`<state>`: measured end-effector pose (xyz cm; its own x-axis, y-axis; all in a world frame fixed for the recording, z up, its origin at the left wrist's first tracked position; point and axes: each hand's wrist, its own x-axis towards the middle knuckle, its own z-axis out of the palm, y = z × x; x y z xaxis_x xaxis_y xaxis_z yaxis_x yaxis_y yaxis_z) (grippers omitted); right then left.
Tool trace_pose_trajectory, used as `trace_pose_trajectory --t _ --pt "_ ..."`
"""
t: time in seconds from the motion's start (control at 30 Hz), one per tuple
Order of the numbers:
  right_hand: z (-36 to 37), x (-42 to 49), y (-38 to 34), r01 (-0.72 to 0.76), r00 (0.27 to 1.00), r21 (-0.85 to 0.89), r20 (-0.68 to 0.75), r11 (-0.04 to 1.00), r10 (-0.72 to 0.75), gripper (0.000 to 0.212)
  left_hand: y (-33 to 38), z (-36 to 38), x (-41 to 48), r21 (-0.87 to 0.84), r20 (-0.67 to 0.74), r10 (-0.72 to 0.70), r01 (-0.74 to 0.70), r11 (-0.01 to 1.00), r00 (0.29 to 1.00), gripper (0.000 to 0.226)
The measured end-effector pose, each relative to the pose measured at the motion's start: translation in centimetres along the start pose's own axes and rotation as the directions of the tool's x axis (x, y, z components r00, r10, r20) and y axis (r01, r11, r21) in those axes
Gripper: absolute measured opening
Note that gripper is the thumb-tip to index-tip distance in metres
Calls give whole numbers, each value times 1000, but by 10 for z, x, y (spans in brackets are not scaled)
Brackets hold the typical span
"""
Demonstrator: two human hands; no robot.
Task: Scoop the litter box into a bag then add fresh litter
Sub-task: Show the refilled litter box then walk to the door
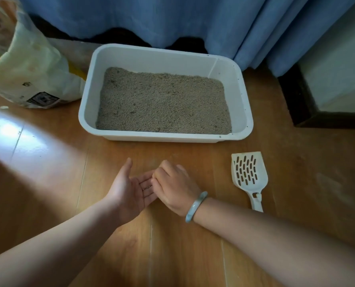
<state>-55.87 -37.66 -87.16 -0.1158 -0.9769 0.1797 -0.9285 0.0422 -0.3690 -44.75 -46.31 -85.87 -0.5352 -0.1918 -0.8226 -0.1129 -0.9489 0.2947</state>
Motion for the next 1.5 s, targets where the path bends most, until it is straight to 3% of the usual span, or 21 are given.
trace_pose_trajectory --t 0.43,0.7,1.13,1.33,1.5 --pt "-56 -45 29 -36 999 -43 35 998 38 20 -32 69 4 35 123 3 -7 999 992 74" --pt "-92 -76 60 -237 971 12 -37 972 237 22 -55 128 8 -31 135 34 -30 999 990 78" --pt "-100 -85 89 -293 944 81 -132 953 302 18 -63 151 18 -135 54 71 -63 989 996 74" --pt "-88 -87 110 -337 931 116 -105 934 349 16 -56 154 36 -170 38 74 -66 983 997 73" --pt "-82 -97 120 -421 888 99 -157 902 432 12 -57 158 51 -193 24 78 -72 979 997 71"
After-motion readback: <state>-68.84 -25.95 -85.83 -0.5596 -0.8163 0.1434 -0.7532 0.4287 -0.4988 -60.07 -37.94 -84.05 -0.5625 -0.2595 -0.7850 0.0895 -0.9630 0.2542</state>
